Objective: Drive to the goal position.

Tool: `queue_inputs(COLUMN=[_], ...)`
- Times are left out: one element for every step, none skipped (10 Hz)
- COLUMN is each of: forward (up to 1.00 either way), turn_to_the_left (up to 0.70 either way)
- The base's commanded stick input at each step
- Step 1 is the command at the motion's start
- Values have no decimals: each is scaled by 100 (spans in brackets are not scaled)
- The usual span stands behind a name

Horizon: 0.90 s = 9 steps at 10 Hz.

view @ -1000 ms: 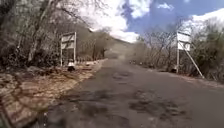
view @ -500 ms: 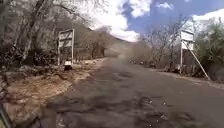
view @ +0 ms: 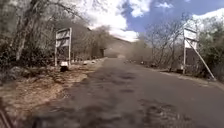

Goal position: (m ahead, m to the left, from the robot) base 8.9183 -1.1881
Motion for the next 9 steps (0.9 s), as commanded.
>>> queue_inputs(forward=[70, 70, 70, 70, 70, 70, 70, 70, 70], turn_to_the_left=[0, 0, 0, 0, 0, 0, 0, 0, 0])
